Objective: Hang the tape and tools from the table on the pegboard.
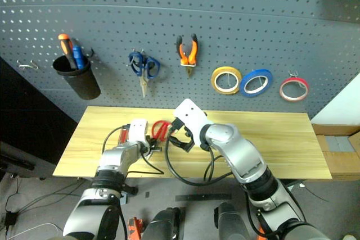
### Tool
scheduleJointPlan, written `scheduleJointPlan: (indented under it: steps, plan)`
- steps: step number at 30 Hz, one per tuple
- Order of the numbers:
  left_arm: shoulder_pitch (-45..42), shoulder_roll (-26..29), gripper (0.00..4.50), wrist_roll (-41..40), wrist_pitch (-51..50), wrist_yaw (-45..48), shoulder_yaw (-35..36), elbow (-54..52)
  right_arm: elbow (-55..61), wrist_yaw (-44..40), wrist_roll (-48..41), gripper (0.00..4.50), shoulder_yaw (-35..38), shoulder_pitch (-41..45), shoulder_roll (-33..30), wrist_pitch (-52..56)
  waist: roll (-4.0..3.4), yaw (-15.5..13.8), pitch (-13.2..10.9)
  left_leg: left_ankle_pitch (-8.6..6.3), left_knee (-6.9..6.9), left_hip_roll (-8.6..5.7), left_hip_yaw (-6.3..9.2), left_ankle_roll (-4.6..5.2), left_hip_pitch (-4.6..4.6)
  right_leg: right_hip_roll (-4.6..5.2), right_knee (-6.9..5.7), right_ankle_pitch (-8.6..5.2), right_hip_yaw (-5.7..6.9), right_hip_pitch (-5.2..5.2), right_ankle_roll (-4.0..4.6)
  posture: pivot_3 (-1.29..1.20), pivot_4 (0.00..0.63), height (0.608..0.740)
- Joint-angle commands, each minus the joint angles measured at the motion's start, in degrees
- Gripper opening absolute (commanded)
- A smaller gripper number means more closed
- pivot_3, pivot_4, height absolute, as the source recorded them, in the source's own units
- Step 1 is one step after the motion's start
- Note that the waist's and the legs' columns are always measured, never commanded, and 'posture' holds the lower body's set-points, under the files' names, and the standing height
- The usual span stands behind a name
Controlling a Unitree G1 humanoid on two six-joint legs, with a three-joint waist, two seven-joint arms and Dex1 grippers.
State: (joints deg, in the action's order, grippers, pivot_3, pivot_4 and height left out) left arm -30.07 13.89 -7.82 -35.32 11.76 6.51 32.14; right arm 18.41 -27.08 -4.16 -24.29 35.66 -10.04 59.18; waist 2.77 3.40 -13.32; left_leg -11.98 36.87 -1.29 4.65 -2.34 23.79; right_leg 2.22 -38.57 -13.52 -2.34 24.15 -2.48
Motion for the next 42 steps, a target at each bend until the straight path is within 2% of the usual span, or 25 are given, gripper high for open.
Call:
scheduleJointPlan:
  steps: [1,8,14,22,32,42]
  plan:
    - [2.70,0.03,0.02,-0.37,2.19,1.18,0.11,-2.66,4.09,-0.29,-1.21,4.50,1.84,1.03,-0.88,0.59,0.00,0.00,0.00,0.00,-0.01,0.00,0.01,0.00,0.00,0.01,0.02,0.00,0.00,0.00,0.00,-0.09,0.194,0.740]
    - [12.11,2.21,0.02,1.15,7.08,1.92,-0.66,-16.70,10.43,-3.20,-4.16,4.50,5.47,-0.48,-6.82,-1.00,-0.01,0.04,-0.01,-0.01,-0.08,0.02,0.12,0.00,0.05,0.04,0.18,0.00,-0.01,0.01,0.00,-0.09,0.198,0.740]
    - [24.36,5.52,0.02,4.76,18.89,2.82,-2.12,-33.11,15.87,-8.55,-6.68,4.50,8.11,-3.04,-13.20,-11.52,-0.03,-0.04,-0.02,-0.02,-0.38,0.06,0.07,0.03,0.08,0.11,0.70,0.01,-0.05,-0.03,0.01,-0.09,0.202,0.740]
    - [32.62,10.84,0.02,9.03,34.76,3.48,0.34,-43.61,18.27,-13.97,-11.44,4.50,11.25,-3.66,-17.79,-15.19,-0.05,-0.12,-0.03,-0.02,-0.58,0.05,0.02,0.04,0.08,0.35,0.88,0.00,-0.02,-0.03,0.01,-0.08,0.199,0.740]
    - [26.70,15.06,0.02,8.61,39.57,4.60,4.59,-49.24,14.43,-16.86,-13.51,4.50,14.07,-2.00,-21.86,-18.50,-0.05,-0.24,-0.03,-0.02,-0.58,0.05,-0.15,0.05,0.08,0.10,0.91,0.00,0.02,-0.07,0.00,-0.06,0.183,0.740]
    - [17.82,15.05,0.02,9.22,40.62,5.04,3.07,-42.74,11.95,-16.14,-12.81,4.50,13.25,-0.94,-21.61,-20.17,-0.05,-0.24,-0.02,-0.02,-0.58,0.06,-0.17,0.05,0.08,0.06,0.86,0.01,0.02,-0.06,0.00,-0.07,0.177,0.740]
